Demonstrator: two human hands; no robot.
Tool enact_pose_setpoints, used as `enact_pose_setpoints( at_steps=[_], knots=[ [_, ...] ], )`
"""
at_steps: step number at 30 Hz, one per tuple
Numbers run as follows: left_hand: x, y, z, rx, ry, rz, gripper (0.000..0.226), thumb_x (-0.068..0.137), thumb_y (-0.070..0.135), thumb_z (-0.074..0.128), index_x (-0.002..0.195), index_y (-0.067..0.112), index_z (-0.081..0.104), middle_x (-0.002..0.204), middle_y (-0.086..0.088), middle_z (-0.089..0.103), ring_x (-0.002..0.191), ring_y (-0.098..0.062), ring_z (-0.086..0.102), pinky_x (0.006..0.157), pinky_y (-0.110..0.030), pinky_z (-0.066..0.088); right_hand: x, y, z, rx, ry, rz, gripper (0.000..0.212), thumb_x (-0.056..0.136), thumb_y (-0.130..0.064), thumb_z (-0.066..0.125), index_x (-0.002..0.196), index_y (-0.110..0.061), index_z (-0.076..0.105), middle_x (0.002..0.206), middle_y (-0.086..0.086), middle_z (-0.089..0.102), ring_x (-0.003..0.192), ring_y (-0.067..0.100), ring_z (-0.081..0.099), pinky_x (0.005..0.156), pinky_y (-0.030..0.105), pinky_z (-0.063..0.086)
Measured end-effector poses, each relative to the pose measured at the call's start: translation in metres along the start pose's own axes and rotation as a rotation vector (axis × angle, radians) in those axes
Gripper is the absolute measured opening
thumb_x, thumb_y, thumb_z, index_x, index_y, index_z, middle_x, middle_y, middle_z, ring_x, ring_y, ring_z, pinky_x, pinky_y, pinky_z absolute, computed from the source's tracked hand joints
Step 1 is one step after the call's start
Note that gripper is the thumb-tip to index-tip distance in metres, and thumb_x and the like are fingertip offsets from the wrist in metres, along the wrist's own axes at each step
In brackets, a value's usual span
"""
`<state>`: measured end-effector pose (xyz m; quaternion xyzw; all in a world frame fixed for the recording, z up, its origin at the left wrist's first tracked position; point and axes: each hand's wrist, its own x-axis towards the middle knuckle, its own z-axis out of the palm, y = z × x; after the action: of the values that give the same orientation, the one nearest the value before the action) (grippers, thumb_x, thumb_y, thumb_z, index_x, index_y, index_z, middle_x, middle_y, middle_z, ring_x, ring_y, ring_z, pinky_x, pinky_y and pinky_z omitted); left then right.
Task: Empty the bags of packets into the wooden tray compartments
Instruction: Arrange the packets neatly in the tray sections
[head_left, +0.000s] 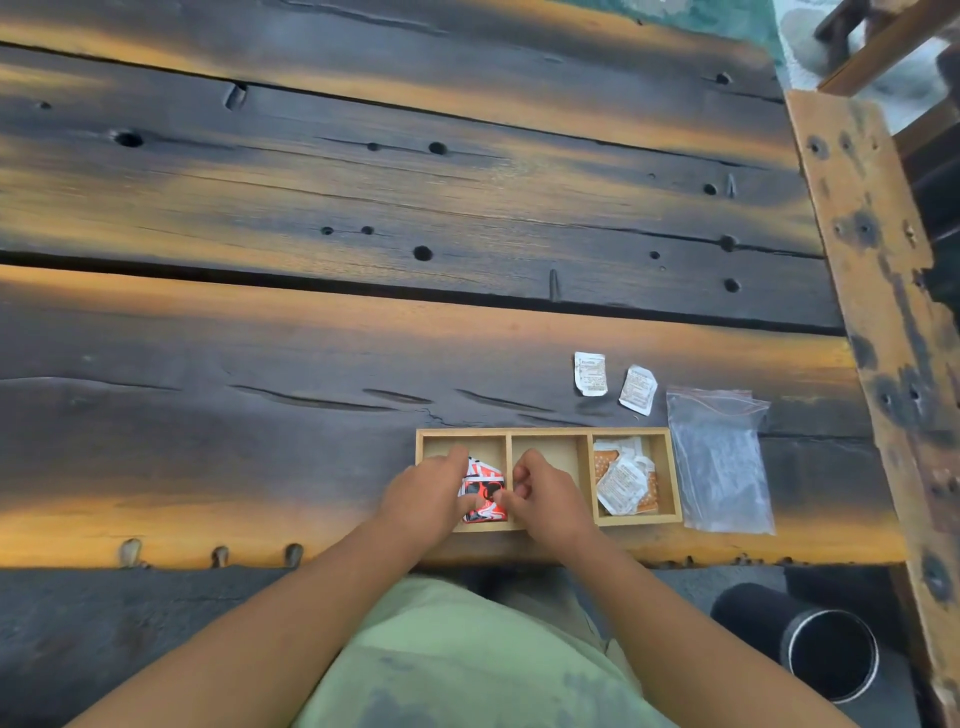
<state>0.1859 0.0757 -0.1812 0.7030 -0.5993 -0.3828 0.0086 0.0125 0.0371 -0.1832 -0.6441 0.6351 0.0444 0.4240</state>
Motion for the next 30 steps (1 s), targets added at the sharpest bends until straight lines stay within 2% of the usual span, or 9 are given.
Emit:
enact_pose_setpoints(
  at_steps=[5,10,13,15,19,23,27,30],
  knots=[
    [0.003,-0.003,-0.014,-0.087,-0.039,-0.027,0.038,0.087,0.046,0.069,0.104,0.018,0.051,0.108,-0.004,0.066,0.095,-0.029,0.061,0.079,-0.04,0.052,0.002,-0.003,-0.013,0.028,0.027,0.0,0.016,0.087,-0.033,0.069,0.085,-0.021,0.059,0.077,-0.005,0.064,0.071,0.013,0.057,0.067,0.032,0.047],
    [0.014,0.014,-0.021,-0.057,-0.014,-0.014,0.03,0.089,0.045,0.066,0.099,0.021,0.052,0.094,-0.003,0.066,0.079,-0.022,0.058,0.062,-0.033,0.041,0.01,0.002,-0.039,0.032,0.006,-0.081,0.012,0.089,-0.029,0.067,0.09,-0.017,0.064,0.086,0.0,0.068,0.081,0.016,0.063,0.069,0.03,0.047],
    [0.022,0.038,-0.021,0.008,0.002,-0.023,0.022,0.092,0.04,0.062,0.103,0.022,0.054,0.088,0.002,0.063,0.077,-0.019,0.06,0.066,-0.034,0.046,0.018,0.013,-0.058,0.047,-0.018,-0.144,0.012,0.09,-0.031,0.065,0.09,-0.019,0.064,0.086,-0.001,0.068,0.081,0.016,0.062,0.066,0.026,0.044],
    [0.028,0.058,-0.02,0.033,0.032,-0.019,0.02,0.094,0.037,0.06,0.105,0.022,0.053,0.09,0.001,0.064,0.076,-0.019,0.059,0.068,-0.035,0.048,0.023,0.022,-0.076,0.053,-0.049,-0.183,0.011,0.09,-0.03,0.063,0.088,-0.02,0.063,0.083,0.0,0.068,0.08,0.017,0.062,0.065,0.028,0.044],
    [0.041,0.101,-0.015,0.025,0.079,-0.04,0.02,0.096,0.034,0.058,0.109,0.02,0.055,0.097,-0.001,0.066,0.083,-0.02,0.055,0.069,-0.034,0.043,0.038,0.047,-0.117,0.043,-0.037,-0.228,0.007,0.09,-0.027,0.06,0.085,-0.022,0.061,0.081,-0.002,0.068,0.079,0.016,0.063,0.069,0.033,0.049],
    [0.049,0.137,-0.008,-0.018,0.115,-0.085,0.017,0.095,0.031,0.059,0.106,0.019,0.059,0.093,-0.003,0.065,0.087,-0.024,0.06,0.074,-0.034,0.048,0.053,0.076,-0.14,0.154,0.015,-0.185,0.009,0.089,-0.022,0.059,0.081,-0.021,0.06,0.073,-0.005,0.063,0.076,0.02,0.064,0.073,0.037,0.052],
    [0.047,0.155,-0.001,-0.024,0.139,-0.12,0.019,0.095,0.028,0.057,0.111,0.019,0.059,0.1,-0.005,0.067,0.093,-0.025,0.061,0.073,-0.032,0.044,0.06,0.089,-0.145,0.262,0.004,-0.168,0.007,0.088,-0.017,0.057,0.084,-0.019,0.062,0.078,0.002,0.066,0.079,0.024,0.066,0.075,0.043,0.055],
    [0.051,0.158,-0.001,-0.055,0.157,-0.143,0.018,0.095,0.024,0.055,0.11,0.017,0.061,0.099,-0.003,0.065,0.096,-0.026,0.06,0.075,-0.033,0.045,0.068,0.085,-0.148,0.32,0.03,-0.145,0.009,0.086,-0.015,0.055,0.085,-0.023,0.06,0.079,0.001,0.067,0.079,0.024,0.067,0.076,0.043,0.057]
  ],
)
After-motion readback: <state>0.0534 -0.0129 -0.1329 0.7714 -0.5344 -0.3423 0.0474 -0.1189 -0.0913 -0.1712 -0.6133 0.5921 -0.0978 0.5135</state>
